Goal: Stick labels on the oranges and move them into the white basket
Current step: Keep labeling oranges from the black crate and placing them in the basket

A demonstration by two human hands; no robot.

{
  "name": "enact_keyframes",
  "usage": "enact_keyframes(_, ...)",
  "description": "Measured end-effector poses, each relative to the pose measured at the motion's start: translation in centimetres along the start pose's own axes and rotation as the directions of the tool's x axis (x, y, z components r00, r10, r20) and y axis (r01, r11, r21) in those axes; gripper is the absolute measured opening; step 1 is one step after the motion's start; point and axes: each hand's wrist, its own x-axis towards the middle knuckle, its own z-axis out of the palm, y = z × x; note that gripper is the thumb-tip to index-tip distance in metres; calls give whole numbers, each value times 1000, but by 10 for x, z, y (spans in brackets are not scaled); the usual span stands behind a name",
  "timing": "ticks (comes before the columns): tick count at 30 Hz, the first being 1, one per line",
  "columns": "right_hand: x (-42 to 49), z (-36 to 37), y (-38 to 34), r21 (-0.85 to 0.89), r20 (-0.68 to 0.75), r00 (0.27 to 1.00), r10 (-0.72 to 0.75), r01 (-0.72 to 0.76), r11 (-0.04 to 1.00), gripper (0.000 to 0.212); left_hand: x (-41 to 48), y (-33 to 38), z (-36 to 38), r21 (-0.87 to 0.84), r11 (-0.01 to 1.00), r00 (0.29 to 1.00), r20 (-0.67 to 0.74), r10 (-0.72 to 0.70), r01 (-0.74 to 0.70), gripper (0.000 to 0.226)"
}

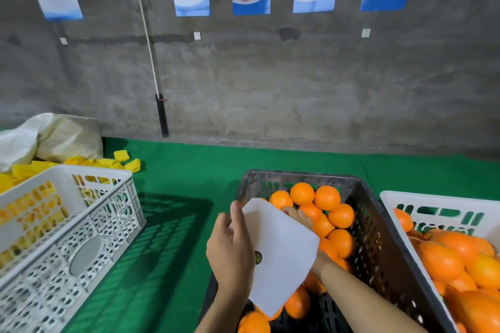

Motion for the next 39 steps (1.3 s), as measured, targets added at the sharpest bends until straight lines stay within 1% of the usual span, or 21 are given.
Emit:
enact_keyframes(1,0,-4,-2,73,-28,999,32,-30,997,11,1,0,0,2,1000,1000,14,-21,21,55)
enact_keyframes(4,-11,-19,-7,252,-98,978,184,-155,955,24,-1,-1,2,58,998,997,81,-8,4,60)
enact_keyframes(5,-13,-24,-6,285,-146,962,230,-181,941,22,-2,-2,1,62,998,996,95,-1,-5,59)
enact_keyframes(6,-19,-31,-6,324,-199,946,254,-181,928,22,-3,-3,2,43,999,994,108,-11,6,55)
enact_keyframes(9,-38,-51,-3,523,-316,870,378,-173,835,41,-6,-7,6,-20,995,982,164,-97,102,51)
enact_keyframes(11,-51,-61,1,659,-386,786,482,-131,741,38,-4,-12,7,-78,983,964,223,-145,165,42)
enact_keyframes(13,-62,-72,1,754,-432,684,587,-84,652,35,-1,-14,6,-101,966,946,249,-207,238,50)
enact_keyframes(15,-71,-84,0,835,-441,575,689,-17,549,35,0,-17,8,-113,946,927,264,-265,303,53)
enact_keyframes(17,-77,-93,1,880,-443,465,766,66,470,37,-1,-17,10,-110,936,904,319,-285,334,47)
enact_keyframes(20,-83,-103,3,880,-475,322,819,176,441,66,-4,-16,15,-104,930,874,391,-289,354,37)
enact_keyframes(21,-84,-106,4,881,-467,288,836,231,413,71,-5,-15,15,-108,922,861,413,-298,371,37)
enact_keyframes(23,-88,-113,6,887,-383,252,889,368,278,74,-5,-11,14,-127,891,822,460,-336,435,39)
enact_keyframes(26,-92,-125,14,817,-202,240,950,576,28,72,-11,0,13,-160,807,722,567,-397,569,51)
enact_keyframes(28,-95,-128,17,766,-134,244,960,640,-56,68,-16,5,8,-202,754,673,630,-389,625,53)
enact_keyframes(29,-96,-128,17,767,-140,248,959,640,-54,65,-18,8,5,-220,750,661,661,-356,624,53)
enact_keyframes(31,-95,-123,16,809,-215,277,937,587,12,61,-22,13,1,-238,749,643,701,-308,618,53)
enact_keyframes(33,-92,-113,15,885,-331,311,891,429,179,59,-26,18,-1,-230,758,643,703,-304,610,54)
enact_keyframes(34,-91,-107,12,896,-414,339,845,313,314,53,-27,21,-1,-215,770,648,694,-313,601,55)
enact_keyframes(35,-90,-102,7,856,-515,401,757,202,476,43,-26,22,0,-195,784,657,680,-326,590,56)
enact_keyframes(37,-91,-90,-5,614,-649,620,441,85,785,24,-26,23,-1,-178,800,676,654,-339,573,57)
enact_keyframes(39,-92,-75,-19,300,-561,825,68,126,946,23,-25,20,-3,-191,816,703,634,-322,546,57)
